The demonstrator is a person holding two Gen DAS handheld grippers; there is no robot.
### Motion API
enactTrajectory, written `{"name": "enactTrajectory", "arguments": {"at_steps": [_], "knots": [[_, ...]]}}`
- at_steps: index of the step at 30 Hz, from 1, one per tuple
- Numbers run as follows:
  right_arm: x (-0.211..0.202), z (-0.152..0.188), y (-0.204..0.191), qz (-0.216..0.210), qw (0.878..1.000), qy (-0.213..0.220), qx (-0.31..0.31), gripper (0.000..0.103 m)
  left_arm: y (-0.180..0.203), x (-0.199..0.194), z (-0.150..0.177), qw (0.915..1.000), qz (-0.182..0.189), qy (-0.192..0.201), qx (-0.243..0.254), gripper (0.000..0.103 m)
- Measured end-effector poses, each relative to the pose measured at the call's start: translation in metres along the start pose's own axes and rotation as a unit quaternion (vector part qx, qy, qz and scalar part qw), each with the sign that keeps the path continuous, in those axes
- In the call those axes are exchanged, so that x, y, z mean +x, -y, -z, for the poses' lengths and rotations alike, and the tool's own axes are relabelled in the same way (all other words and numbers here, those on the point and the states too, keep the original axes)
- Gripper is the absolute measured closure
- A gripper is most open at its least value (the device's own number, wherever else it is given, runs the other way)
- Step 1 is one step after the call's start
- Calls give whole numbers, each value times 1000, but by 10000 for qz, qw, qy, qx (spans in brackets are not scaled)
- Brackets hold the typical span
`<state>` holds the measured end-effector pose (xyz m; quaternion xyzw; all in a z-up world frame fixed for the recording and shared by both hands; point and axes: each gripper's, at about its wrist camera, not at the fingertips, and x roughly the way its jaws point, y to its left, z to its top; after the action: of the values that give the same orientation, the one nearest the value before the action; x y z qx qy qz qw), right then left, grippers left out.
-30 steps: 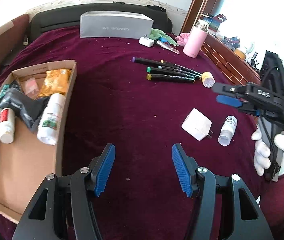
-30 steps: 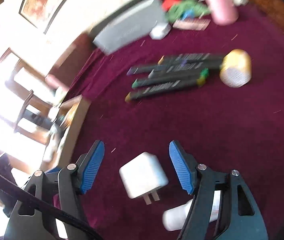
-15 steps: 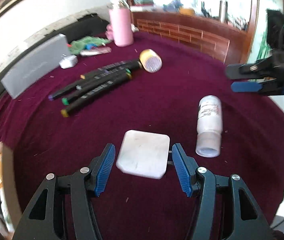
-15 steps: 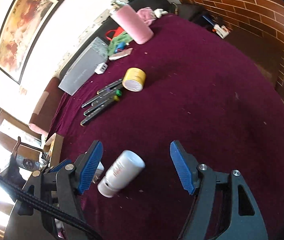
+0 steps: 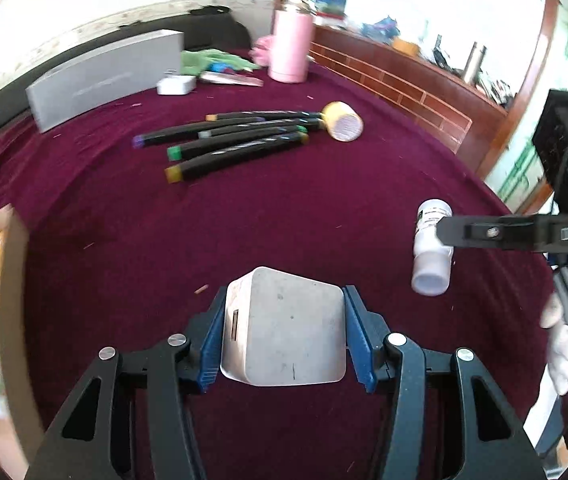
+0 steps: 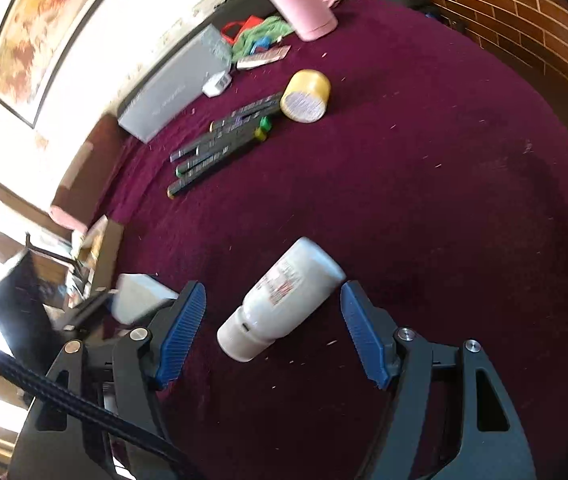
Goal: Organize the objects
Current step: 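Carry the charger and white bottle into the tray and open both tools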
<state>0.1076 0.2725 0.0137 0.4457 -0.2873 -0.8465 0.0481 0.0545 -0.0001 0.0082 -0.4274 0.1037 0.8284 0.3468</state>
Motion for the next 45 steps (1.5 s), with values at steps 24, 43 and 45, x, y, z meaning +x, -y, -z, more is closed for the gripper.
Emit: {"name": "enactTrajectory", "arguments": {"at_steps": [24,43,45], "knots": [[45,24,-69,1542,9765,-32,-1505,71,-53,-22,32,9953,-38,158,-959,56],[68,22,-193,-980,9768,-774,-1740,71,-168,-148,104,9591,-1535,938,-2187,56],[76,22,-216,-1038,9725,-825,-1916,71,-177,-146,111,9566,-1657,884,-2228,56]]}}
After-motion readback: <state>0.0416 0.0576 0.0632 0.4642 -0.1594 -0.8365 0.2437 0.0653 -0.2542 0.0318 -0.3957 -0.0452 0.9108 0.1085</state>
